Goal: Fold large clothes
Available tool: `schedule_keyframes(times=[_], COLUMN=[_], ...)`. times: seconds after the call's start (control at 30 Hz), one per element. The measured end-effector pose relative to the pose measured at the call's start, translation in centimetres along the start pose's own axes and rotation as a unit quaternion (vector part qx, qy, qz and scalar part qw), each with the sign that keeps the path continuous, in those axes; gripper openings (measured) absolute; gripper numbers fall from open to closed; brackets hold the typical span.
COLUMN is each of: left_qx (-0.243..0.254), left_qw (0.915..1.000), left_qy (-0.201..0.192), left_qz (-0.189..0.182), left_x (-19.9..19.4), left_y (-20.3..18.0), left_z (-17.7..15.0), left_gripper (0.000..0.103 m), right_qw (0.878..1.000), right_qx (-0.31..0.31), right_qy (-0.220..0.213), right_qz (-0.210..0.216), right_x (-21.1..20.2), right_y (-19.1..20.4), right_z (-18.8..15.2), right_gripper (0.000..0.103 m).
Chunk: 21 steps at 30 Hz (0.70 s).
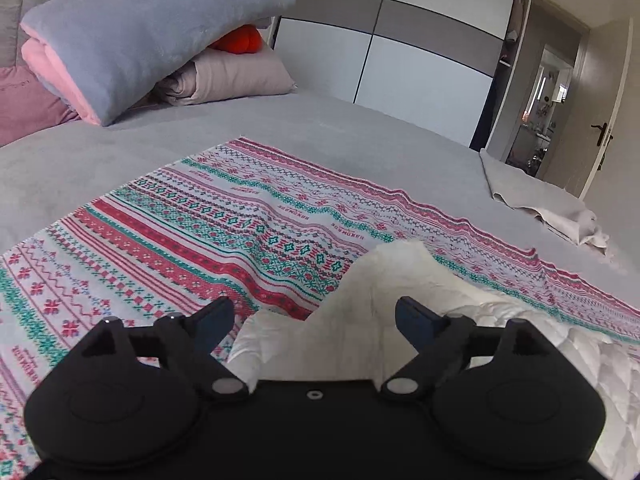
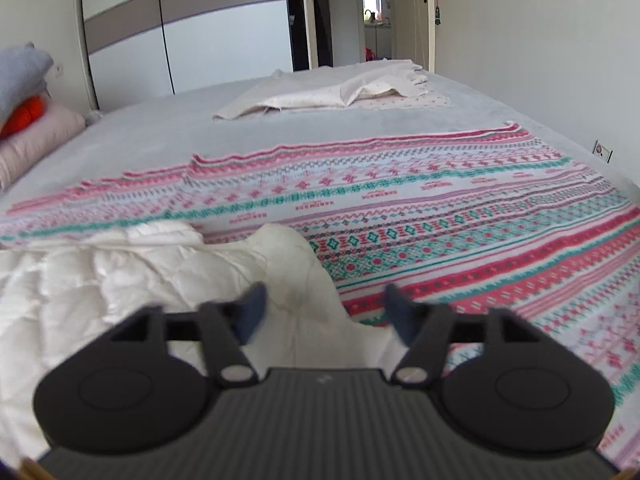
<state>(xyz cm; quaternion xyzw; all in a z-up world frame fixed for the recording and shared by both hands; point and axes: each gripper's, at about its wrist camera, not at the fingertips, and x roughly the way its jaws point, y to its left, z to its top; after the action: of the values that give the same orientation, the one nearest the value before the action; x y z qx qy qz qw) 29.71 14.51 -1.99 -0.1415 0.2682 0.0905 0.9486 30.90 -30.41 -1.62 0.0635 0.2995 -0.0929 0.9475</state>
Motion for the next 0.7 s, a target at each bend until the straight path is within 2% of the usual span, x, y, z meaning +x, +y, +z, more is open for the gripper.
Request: schedule_keyframes(times=[0.1, 0.17, 0.23, 0.33, 0.43, 0.6, 0.63, 0.7], left_qx=[-0.017, -0.052, -0.097, -0.153, -0.206, -0.286, -0.3, -0.321], left_qw=[0.9991, 0.996, 0.9899, 0.978, 0.9604, 0.9155, 0.909, 0.9018], left_qy=[0.039, 0.072, 0.101, 0.139, 0.183, 0.244, 0.247, 0.237], left_qz=[0.005, -0.006, -0.018, -0.028, -0.046, -0.143, -0.151, -0.166], left_x=[-2.4, -3.8, -5.3, -7.2, -8.5, -8.1, -7.8, -7.4], left_y=[1.1, 2.5, 4.0, 6.1, 7.7, 9.4, 9.5, 9.4], left_z=[0.5, 0.4, -0.2, -1.4, -3.2, -6.7, -7.4, -8.4], left_gripper=[0.089, 0.092, 0.093, 0.094, 0.094, 0.091, 0.091, 0.091], right_qw=[0.999, 0.998, 0.995, 0.989, 0.986, 0.971, 0.966, 0.95], right_qx=[0.011, 0.035, 0.07, 0.1, 0.115, 0.177, 0.19, 0.223], right_qy=[0.03, 0.047, 0.065, 0.091, 0.104, 0.13, 0.144, 0.181], right_qz=[0.007, 0.012, 0.024, 0.054, 0.064, 0.098, 0.104, 0.119], right_x=[-2.4, -3.9, -5.4, -7.4, -9.3, -10.6, -10.5, -9.8], right_y=[-0.9, -1.8, -2.9, -4.3, -5.3, -7.3, -7.6, -8.0], right_z=[0.0, -0.3, -0.8, -1.5, -2.4, -5.2, -5.8, -7.2], right_gripper=[0.072, 0.076, 0.085, 0.09, 0.095, 0.097, 0.097, 0.097])
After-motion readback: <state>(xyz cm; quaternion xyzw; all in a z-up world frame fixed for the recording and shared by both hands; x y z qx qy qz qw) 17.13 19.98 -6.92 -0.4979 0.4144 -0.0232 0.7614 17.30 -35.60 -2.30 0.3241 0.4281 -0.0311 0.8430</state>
